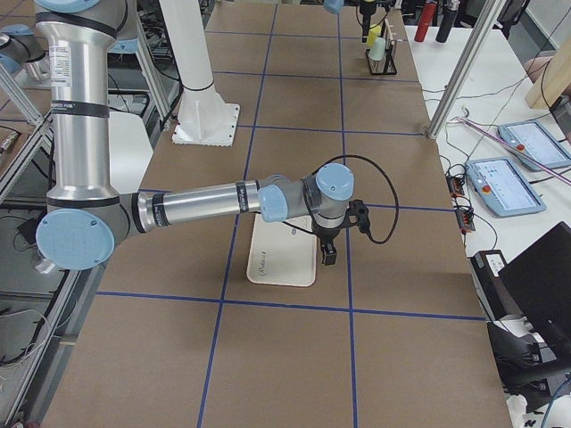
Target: Left arm grabs green cup and hands to right arm on tray
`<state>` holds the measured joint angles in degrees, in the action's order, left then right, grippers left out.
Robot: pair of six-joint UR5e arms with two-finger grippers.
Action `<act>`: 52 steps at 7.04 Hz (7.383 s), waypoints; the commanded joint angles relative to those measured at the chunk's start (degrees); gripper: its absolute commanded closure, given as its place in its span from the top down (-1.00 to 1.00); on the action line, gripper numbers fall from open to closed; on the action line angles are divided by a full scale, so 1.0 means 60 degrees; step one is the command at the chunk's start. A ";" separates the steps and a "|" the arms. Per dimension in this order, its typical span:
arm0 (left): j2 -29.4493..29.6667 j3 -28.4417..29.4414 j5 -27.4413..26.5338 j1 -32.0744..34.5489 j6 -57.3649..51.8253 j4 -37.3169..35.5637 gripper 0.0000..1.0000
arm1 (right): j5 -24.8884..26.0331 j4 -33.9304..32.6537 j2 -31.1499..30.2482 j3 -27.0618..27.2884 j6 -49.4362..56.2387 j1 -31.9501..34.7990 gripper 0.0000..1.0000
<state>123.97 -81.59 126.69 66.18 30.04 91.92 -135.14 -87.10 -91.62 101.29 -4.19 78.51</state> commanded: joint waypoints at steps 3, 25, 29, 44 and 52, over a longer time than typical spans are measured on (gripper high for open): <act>0.0182 0.0427 -0.0066 0.0044 0.0106 0.0090 0.98 | -0.0036 0.0000 0.0006 0.0138 -0.0019 -0.0004 0.99; 0.1384 0.3536 -0.0755 0.0146 0.0165 0.2082 -0.88 | -0.0080 0.0000 -0.0023 0.0271 -0.0049 -0.0019 0.99; 0.1269 0.2076 0.0900 0.1391 0.0092 0.0972 -1.00 | -0.0080 0.0000 0.0006 0.0271 -0.0063 -0.0063 0.99; 0.0771 -0.3862 -0.1259 -0.3703 1.8435 1.0565 -1.00 | 0.0022 1.1228 0.3271 0.0622 -1.7370 -0.4235 0.98; -0.0446 -0.3394 -0.3567 -0.4717 1.9940 1.4768 -1.00 | 0.2702 1.5512 0.3639 0.0476 -2.1069 -0.6068 0.95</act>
<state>121.30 -102.21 105.92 38.28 149.26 179.78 -119.66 4.98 -69.79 104.15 -130.49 42.72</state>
